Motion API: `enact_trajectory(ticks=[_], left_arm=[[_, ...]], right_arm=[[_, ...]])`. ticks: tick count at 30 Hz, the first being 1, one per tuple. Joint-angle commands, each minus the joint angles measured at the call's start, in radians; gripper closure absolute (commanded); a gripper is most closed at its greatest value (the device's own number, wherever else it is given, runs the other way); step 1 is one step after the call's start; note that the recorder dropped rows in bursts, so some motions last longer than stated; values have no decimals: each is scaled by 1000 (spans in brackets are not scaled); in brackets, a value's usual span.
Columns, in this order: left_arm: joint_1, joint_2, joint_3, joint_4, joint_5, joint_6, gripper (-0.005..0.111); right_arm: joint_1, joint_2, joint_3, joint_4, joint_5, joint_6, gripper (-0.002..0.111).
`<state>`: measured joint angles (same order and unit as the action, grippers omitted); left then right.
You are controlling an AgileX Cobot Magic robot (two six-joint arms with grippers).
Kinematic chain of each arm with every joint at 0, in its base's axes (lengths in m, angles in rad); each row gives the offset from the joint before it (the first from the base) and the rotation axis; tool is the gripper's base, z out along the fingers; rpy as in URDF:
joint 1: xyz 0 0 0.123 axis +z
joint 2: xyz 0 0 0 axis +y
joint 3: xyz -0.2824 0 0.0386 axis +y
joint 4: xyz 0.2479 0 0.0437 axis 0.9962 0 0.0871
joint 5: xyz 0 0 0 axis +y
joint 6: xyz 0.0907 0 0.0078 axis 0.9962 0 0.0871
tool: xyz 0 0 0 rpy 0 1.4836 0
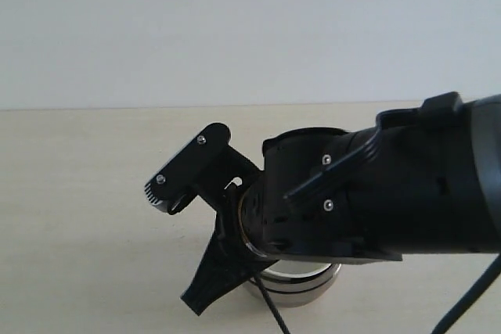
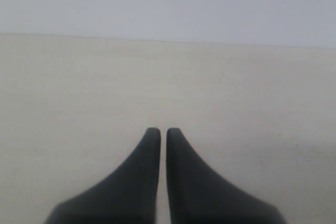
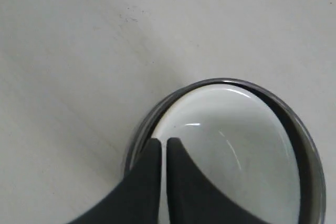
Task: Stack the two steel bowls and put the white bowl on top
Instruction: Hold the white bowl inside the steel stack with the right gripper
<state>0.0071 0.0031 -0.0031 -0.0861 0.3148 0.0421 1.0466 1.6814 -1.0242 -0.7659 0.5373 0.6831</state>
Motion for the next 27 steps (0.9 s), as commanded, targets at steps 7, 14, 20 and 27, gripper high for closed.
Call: enact_trajectory(ticks=[7, 14, 20, 27], left_arm=[[-5, -3, 3, 0, -8, -5, 103], [-5, -3, 3, 0, -8, -5, 103], [-5, -3, 3, 0, -8, -5, 103], [-5, -3, 3, 0, -8, -5, 103]], right_arm=[[-1, 6, 27, 35, -28, -4, 108], [-1, 6, 27, 21, -29, -2, 108], [-3, 6, 27, 17, -26, -2, 108], [-3, 6, 27, 15, -25, -2, 108]])
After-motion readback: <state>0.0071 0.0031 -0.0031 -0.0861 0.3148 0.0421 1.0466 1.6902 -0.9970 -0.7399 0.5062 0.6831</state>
